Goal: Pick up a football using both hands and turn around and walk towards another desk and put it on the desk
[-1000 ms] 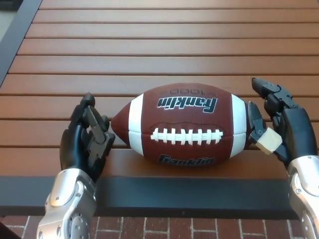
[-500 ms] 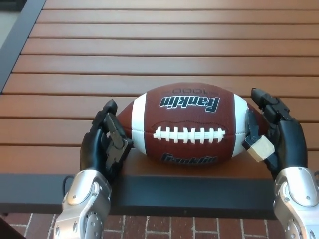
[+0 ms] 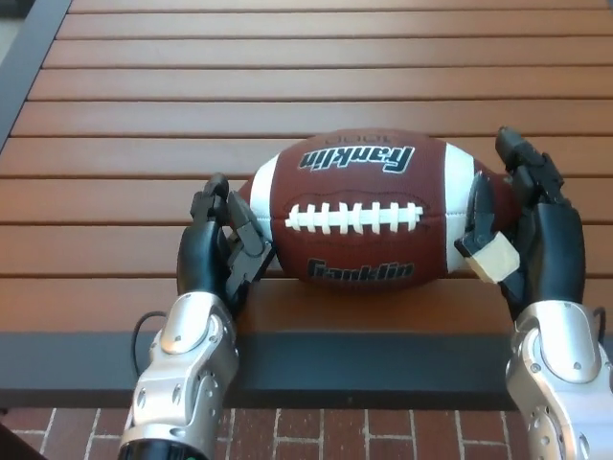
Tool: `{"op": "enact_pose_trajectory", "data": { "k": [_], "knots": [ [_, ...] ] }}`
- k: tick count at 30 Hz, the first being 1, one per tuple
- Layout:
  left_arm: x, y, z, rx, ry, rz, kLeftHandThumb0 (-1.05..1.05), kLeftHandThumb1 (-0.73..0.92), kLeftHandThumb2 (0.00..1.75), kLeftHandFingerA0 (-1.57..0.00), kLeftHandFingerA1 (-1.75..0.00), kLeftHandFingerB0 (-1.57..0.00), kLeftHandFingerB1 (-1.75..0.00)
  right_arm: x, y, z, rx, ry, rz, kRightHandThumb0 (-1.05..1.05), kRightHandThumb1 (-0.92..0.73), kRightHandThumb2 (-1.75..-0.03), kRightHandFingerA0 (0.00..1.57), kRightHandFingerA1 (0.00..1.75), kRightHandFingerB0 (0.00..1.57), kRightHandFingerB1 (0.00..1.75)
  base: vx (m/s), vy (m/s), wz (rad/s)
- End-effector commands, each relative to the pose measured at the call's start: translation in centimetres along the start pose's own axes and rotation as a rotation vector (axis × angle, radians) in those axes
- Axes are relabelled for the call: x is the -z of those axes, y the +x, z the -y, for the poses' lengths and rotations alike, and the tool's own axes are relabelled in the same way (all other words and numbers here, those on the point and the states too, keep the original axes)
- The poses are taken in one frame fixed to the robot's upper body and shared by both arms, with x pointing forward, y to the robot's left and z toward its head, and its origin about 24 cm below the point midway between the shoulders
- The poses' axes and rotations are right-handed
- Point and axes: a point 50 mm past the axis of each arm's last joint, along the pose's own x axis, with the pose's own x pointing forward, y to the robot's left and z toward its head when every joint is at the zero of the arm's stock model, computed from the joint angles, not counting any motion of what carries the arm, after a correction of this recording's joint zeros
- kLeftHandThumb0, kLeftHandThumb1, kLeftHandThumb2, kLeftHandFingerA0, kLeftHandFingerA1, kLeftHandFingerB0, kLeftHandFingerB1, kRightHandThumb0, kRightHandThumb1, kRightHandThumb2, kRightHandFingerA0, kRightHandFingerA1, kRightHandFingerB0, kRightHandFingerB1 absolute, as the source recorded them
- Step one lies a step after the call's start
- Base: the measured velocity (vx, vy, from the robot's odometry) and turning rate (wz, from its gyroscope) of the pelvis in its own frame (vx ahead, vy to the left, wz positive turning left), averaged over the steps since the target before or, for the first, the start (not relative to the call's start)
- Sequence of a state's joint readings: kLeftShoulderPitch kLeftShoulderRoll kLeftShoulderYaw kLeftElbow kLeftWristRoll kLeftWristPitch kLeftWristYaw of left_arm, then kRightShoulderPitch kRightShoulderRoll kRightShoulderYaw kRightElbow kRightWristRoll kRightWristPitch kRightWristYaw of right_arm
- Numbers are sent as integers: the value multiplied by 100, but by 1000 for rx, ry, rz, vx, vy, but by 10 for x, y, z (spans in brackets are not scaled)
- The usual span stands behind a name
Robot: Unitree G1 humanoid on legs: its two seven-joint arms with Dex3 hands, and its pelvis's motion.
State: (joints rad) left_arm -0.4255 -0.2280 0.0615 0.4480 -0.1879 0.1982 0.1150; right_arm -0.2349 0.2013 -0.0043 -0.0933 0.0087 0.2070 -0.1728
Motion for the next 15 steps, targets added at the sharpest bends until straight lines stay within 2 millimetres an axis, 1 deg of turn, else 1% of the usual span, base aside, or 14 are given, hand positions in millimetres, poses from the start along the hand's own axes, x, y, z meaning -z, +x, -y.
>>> {"op": "enact_pose_trajectory", "data": {
  "k": [1,2,3,5,6,7,8,9,10,11,12,13,14,15],
  "knots": [
    [12,-4,39,22,91,-49,-69,80,114,-29,-65,-8,-50,-2,-6,-38,-239,146,-21,-80,-74,-114,3,47,0,30,0,0,0],
    [13,-4,40,10,107,-52,-69,80,114,-29,-65,-8,-50,-1,-7,-38,-247,147,-31,-80,-74,-114,3,47,0,30,0,0,0],
    [15,-4,41,20,126,-43,-73,92,81,-47,-80,-30,-56,3,-10,-38,-273,228,-64,-90,-74,-111,0,34,10,20,0,0,0],
    [18,-4,44,28,150,-52,-74,92,79,-47,-80,-30,-52,5,-13,-39,-304,298,-98,-81,-72,-110,0,31,3,23,0,0,0],
    [20,-5,48,37,167,-51,-66,92,75,-35,-101,-27,-51,8,-14,-40,-319,374,-118,-70,-67,-101,1,33,0,23,0,0,0],
    [21,-5,50,41,174,-50,-66,92,75,-35,-101,-27,-51,9,-15,-41,-323,405,-126,-70,-67,-101,1,33,0,23,0,0,0],
    [20,-5,50,50,178,-33,-59,92,70,-32,-108,-26,-59,10,-15,-41,-325,424,-136,-53,-80,-69,4,28,6,20,0,0,0],
    [20,-6,52,62,182,-13,-59,92,70,-32,-108,-26,-59,11,-15,-42,-327,447,-149,-53,-80,-69,4,28,6,20,0,0,0],
    [23,-7,56,103,128,-20,-60,92,69,-38,-125,-32,-74,14,-16,-42,-275,439,-163,-14,-64,-109,13,54,26,55,0,0,0],
    [24,-7,58,119,104,-23,-60,92,69,-38,-125,-32,-74,15,-16,-42,-253,434,-168,-14,-64,-109,13,54,26,55,0,0,0],
    [24,-7,58,100,106,-48,-61,88,67,-40,-124,-29,-74,16,-16,-42,-228,422,-176,-12,-82,-74,37,49,53,45,0,0,0],
    [25,-7,59,101,113,-70,-59,90,70,-49,-144,-44,-101,18,-16,-42,-206,404,-187,-3,-66,-104,55,46,87,63,0,0,0],
    [25,-7,60,112,120,-85,-59,90,70,-49,-144,-44,-101,21,-17,-42,-192,388,-198,-3,-66,-104,55,46,87,63,0,0,0],
    [25,-6,61,118,143,-93,-58,88,69,-52,-155,-40,-111,22,-17,-41,-187,365,-195,1,-59,-119,58,47,95,68,0,0,0]
  ]
}}
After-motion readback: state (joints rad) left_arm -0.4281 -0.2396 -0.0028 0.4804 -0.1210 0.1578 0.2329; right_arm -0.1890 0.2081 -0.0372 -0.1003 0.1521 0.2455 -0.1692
